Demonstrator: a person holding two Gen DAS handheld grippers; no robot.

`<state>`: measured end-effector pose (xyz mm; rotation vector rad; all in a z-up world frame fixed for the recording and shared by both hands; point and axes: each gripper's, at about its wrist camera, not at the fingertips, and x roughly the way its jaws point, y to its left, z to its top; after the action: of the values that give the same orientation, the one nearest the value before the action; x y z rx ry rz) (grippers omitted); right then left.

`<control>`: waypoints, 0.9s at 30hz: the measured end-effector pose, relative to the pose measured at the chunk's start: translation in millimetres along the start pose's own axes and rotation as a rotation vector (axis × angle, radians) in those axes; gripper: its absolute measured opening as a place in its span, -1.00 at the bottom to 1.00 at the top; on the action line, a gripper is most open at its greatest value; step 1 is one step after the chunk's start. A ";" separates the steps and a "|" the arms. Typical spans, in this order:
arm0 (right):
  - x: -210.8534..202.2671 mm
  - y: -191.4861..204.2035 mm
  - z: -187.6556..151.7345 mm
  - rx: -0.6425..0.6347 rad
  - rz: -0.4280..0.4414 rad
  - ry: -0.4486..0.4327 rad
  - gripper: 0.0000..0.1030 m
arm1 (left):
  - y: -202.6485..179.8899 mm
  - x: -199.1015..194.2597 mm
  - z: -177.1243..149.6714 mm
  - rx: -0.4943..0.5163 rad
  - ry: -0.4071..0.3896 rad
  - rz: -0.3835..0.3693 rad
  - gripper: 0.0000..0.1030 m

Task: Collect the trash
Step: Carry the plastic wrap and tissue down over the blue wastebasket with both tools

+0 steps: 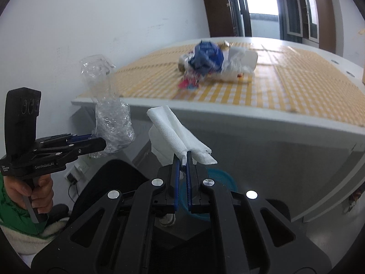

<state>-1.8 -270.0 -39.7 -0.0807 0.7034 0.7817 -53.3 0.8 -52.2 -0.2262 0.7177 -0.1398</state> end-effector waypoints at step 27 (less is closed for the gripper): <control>187.0 -29.6 -73.8 0.110 -0.068 0.363 -0.92 | 71.3 180.5 -64.0 -0.154 0.389 0.077 -0.44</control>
<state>70.1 -199.0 -215.9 -0.1483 1.0806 0.6675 42.2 22.9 -231.5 -0.3220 1.1250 -0.0545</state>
